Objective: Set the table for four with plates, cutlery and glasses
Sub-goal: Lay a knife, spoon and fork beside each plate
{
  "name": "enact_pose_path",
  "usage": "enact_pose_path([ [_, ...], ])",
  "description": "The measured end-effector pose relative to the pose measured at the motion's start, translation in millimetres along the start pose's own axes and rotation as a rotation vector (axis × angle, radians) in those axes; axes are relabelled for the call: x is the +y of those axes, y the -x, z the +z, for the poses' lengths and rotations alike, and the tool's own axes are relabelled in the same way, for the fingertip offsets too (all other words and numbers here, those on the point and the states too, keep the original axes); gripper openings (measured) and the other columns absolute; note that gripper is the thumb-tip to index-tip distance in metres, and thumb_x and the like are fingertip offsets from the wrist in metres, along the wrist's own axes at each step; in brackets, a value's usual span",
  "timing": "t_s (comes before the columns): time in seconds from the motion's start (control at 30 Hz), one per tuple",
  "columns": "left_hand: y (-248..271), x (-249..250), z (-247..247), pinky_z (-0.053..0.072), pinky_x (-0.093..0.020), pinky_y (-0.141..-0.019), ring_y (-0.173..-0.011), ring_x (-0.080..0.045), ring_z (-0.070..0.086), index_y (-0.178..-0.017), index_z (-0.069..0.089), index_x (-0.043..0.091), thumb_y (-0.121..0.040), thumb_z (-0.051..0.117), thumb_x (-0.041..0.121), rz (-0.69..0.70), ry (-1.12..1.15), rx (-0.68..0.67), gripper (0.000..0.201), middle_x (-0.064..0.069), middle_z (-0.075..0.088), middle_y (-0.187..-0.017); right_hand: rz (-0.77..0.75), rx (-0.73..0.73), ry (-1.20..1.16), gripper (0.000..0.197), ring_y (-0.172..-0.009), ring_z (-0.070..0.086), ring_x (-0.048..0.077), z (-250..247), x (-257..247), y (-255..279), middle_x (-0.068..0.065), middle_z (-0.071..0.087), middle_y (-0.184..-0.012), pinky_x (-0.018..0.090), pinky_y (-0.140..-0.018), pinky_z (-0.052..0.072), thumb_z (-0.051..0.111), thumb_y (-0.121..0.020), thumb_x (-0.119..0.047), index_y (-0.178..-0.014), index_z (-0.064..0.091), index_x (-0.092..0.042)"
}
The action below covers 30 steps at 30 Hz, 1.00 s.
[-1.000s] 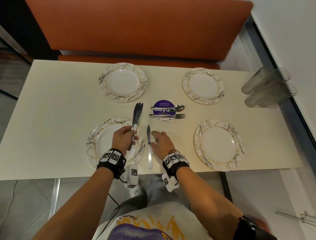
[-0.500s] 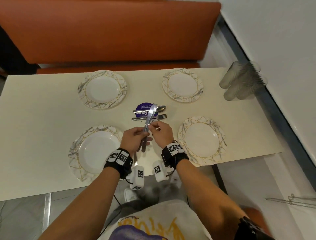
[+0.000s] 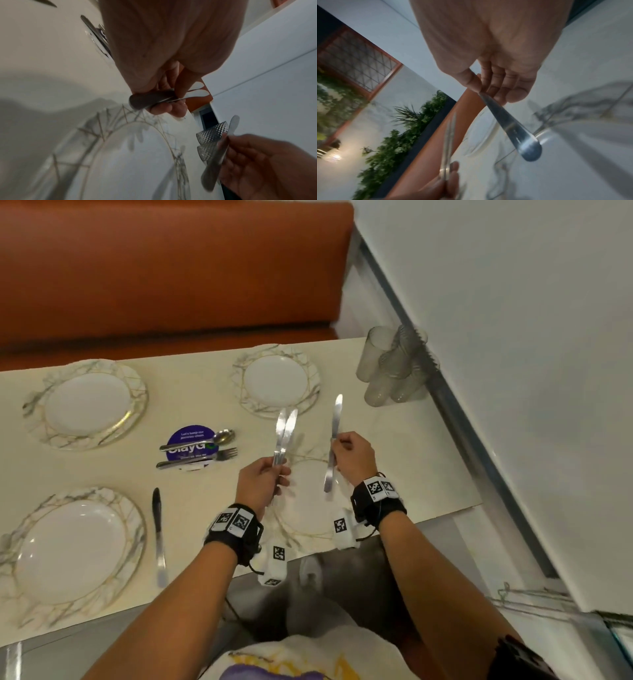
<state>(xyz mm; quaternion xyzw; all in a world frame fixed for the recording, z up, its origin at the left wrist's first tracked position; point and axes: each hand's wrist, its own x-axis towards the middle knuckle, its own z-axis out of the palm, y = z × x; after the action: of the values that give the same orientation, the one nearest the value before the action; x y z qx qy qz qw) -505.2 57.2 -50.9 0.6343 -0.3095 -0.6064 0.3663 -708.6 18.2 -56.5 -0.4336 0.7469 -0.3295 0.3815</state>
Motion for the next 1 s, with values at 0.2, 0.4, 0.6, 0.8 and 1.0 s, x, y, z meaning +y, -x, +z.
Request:
enact_pose_path([
  [0.2, -5.6, -7.5, 55.1, 0.036, -0.025, -0.044, -0.061, -0.022, 0.056, -0.094, 0.077, 0.012, -0.096, 0.051, 0.002, -0.048, 0.036, 0.075, 0.027, -0.015, 0.076, -0.085, 0.058, -0.077, 0.278, 0.019, -0.091, 0.063, 0.018, -74.6, 63.4, -28.6, 0.002, 0.071, -0.104, 0.026, -0.083, 0.050, 0.060, -0.094, -0.018, -0.110, 0.071, -0.015],
  [0.4, -3.2, -17.5, 73.0, 0.031, -0.024, -0.044, -0.055, -0.019, 0.051, -0.094, 0.078, 0.009, -0.096, 0.051, 0.005, -0.086, 0.014, 0.157, 0.027, -0.003, 0.071, -0.064, 0.059, -0.158, 0.412, 0.013, -0.085, 0.067, 0.017, -85.3, 109.8, -28.6, 0.005, 0.075, -0.099, 0.020, -0.076, 0.048, 0.066, -0.092, -0.012, -0.100, 0.076, -0.012],
  [0.6, 1.9, -21.4, 77.6, 0.034, -0.028, -0.049, -0.060, -0.022, 0.052, -0.095, 0.077, 0.009, -0.097, 0.051, 0.004, -0.086, 0.008, 0.176, 0.027, -0.004, 0.071, -0.066, 0.065, -0.171, 0.472, 0.011, -0.087, 0.070, 0.023, -79.2, 125.2, -33.1, 0.008, 0.074, -0.095, 0.030, -0.086, 0.058, 0.066, -0.089, -0.008, -0.091, 0.076, -0.012],
  [0.8, 6.9, -25.5, 70.8, 0.034, -0.028, -0.049, -0.060, -0.020, 0.054, -0.100, 0.076, 0.009, -0.098, 0.051, 0.006, -0.092, 0.025, 0.187, 0.026, 0.000, 0.073, -0.065, 0.004, -0.205, 0.480, 0.033, -0.088, 0.065, 0.020, -80.7, 124.8, -38.5, 0.007, 0.067, -0.105, 0.033, -0.082, 0.057, 0.067, -0.091, -0.012, -0.122, 0.063, -0.021],
  [1.0, 9.4, -30.6, 63.2, 0.043, -0.040, -0.064, -0.072, -0.026, 0.060, -0.099, 0.077, 0.015, -0.096, 0.051, 0.003, -0.076, 0.068, 0.204, 0.029, -0.015, 0.078, -0.089, -0.125, -0.288, 0.571, 0.052, -0.093, 0.058, 0.020, -79.3, 128.1, -39.2, 0.004, 0.051, -0.106, 0.037, -0.091, 0.056, 0.058, -0.095, -0.007, -0.141, 0.055, -0.030],
])
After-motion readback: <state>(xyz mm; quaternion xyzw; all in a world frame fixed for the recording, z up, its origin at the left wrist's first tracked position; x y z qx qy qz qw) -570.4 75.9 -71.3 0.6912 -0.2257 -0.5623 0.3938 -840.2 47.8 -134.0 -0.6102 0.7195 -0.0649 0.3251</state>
